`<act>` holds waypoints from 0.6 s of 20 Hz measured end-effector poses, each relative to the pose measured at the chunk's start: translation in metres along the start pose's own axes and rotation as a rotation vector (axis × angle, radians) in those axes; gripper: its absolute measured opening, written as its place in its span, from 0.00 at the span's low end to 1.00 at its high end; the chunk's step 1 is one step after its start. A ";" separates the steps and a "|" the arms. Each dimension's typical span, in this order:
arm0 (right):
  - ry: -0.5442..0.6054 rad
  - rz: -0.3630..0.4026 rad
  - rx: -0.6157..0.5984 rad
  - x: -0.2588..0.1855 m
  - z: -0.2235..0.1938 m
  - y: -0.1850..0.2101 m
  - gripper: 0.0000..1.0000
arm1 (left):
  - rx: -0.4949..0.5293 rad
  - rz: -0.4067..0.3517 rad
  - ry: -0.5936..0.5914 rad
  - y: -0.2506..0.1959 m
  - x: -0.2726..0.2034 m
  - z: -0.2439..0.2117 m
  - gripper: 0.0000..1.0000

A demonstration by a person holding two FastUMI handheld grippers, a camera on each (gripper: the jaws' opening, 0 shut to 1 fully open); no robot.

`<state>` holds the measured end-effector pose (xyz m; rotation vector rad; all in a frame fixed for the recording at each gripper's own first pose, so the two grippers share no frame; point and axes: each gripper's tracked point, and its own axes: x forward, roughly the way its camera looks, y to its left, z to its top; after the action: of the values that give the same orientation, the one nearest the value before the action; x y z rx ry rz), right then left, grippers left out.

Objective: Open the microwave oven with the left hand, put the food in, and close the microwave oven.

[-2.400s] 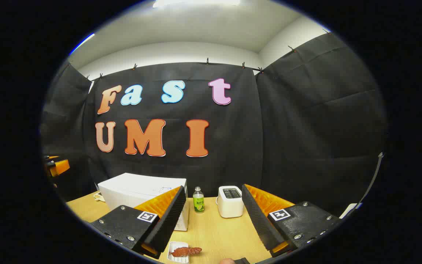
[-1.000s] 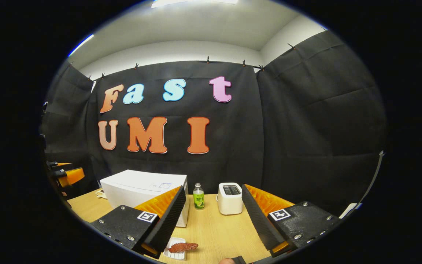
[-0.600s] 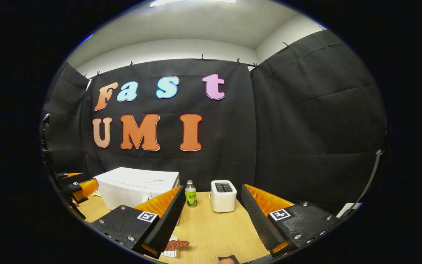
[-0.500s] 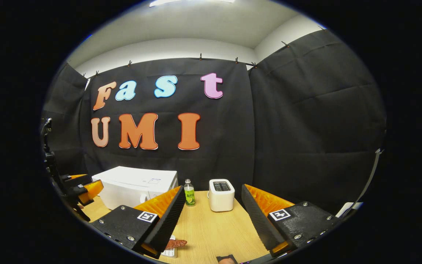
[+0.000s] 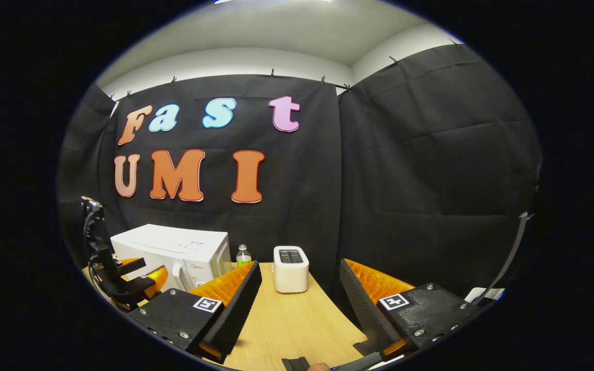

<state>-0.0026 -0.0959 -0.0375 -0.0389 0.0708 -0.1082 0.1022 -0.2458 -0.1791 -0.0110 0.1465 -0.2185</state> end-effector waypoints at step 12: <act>0.017 -0.019 0.004 0.009 -0.014 -0.015 0.95 | -0.007 0.062 0.120 0.004 0.062 -0.078 0.80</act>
<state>0.0032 -0.1126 -0.0517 -0.0343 0.0872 -0.1277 0.1511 -0.2547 -0.2653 -0.0007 0.2666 -0.1564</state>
